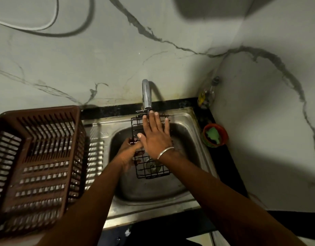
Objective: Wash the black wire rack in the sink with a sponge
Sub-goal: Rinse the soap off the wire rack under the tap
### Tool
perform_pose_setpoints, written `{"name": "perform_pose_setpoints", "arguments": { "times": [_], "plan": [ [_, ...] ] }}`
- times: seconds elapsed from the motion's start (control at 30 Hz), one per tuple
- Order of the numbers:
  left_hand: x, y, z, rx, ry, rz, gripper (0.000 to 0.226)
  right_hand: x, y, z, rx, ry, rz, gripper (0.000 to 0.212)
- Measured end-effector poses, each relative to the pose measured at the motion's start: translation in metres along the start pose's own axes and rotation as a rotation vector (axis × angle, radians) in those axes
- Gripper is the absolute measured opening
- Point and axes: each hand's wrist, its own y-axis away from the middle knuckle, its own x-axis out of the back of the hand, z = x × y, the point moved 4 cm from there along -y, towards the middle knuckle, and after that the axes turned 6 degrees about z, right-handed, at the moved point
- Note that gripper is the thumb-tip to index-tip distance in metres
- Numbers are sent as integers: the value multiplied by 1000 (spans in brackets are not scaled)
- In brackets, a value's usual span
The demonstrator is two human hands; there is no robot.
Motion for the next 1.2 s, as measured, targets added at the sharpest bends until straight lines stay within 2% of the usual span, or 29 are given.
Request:
{"name": "perform_pose_setpoints", "arguments": {
  "times": [0.13,0.23,0.27,0.43,0.6,0.67,0.7,0.8,0.87,0.97,1.07,1.2],
  "plan": [
    [-1,1,6,0,51,34,48,-8,-8,5,33,-22,5,77],
    [1,1,8,11,76,48,77,-12,-11,2,138,-14,15,76],
    [1,1,9,10,90,54,80,-12,-12,3,137,-10,28,76],
    [3,-3,7,1,97,57,71,-14,-12,7,144,20,50,74],
    [2,-2,10,15,171,91,28,-15,-9,10,170,-1,42,77],
    [3,-3,10,25,199,96,27,-12,-12,17,61,-55,53,79],
    [4,-5,8,30,207,89,29,-11,-14,17,75,-52,48,81],
    [-1,-2,9,37,240,77,37,-16,-10,3,272,32,35,79],
    [-3,-3,10,42,254,73,55,-17,-10,1,217,31,59,75],
    [1,-3,9,30,254,78,36,-18,-10,7,284,79,41,77],
    [3,-2,6,49,254,65,55,-12,-12,18,230,75,59,78],
    [-8,-3,5,63,289,57,26,-15,-5,13,331,78,28,82]
  ]
}}
